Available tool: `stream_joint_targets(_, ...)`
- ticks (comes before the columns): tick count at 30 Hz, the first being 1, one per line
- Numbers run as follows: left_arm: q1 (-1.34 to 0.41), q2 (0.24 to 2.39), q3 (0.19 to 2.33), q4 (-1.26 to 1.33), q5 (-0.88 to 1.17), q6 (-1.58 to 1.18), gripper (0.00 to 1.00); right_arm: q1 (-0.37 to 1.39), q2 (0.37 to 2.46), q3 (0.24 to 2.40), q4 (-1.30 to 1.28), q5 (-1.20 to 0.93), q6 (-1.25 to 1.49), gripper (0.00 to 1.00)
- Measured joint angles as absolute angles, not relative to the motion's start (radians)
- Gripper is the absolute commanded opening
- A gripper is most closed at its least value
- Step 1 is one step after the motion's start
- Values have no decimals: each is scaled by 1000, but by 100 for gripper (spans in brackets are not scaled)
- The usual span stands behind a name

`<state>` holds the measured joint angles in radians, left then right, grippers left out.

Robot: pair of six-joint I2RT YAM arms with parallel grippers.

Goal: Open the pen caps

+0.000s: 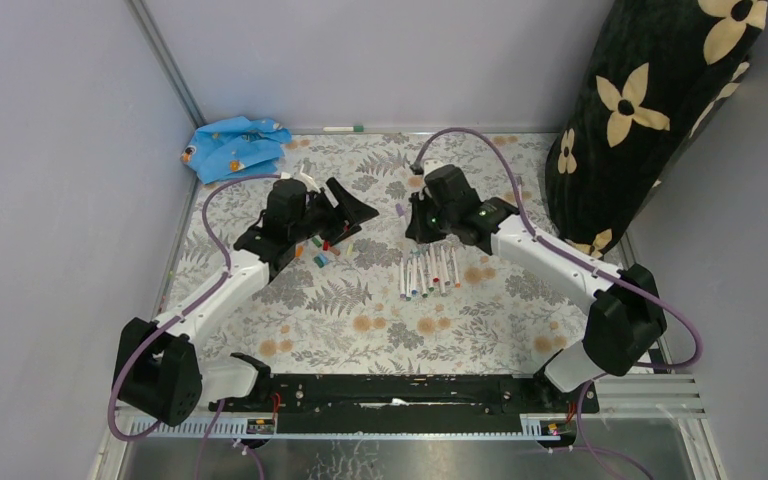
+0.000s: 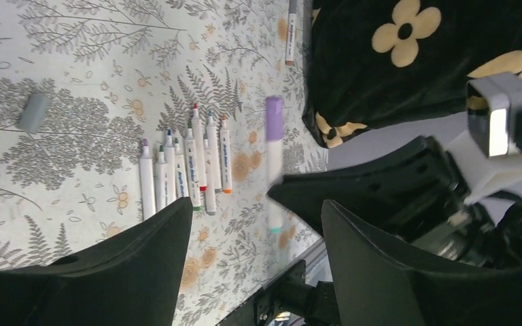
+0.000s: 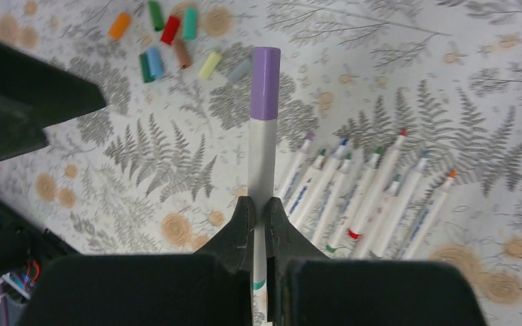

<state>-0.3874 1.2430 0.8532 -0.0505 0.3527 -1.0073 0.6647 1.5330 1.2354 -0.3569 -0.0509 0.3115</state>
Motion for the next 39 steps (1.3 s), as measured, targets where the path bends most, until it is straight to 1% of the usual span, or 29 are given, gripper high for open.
stream_joint_targets(8,-413,1252,846,2,369,-1068,76,831,1536,1244,-359,-42,345,0)
stream_joint_targets(12,-416,1263,846,6,373,-1082,76,880,1547,1272,-377,-14,353,0)
stream_joint_targets(25,-417,1264,844,-9,353,-1088,76,908,1556,1293,-401,59,359,0)
stream_joint_targets(39,-419,1216,826,-44,303,-1104,78,918,1544,1293,-383,65,360,0)
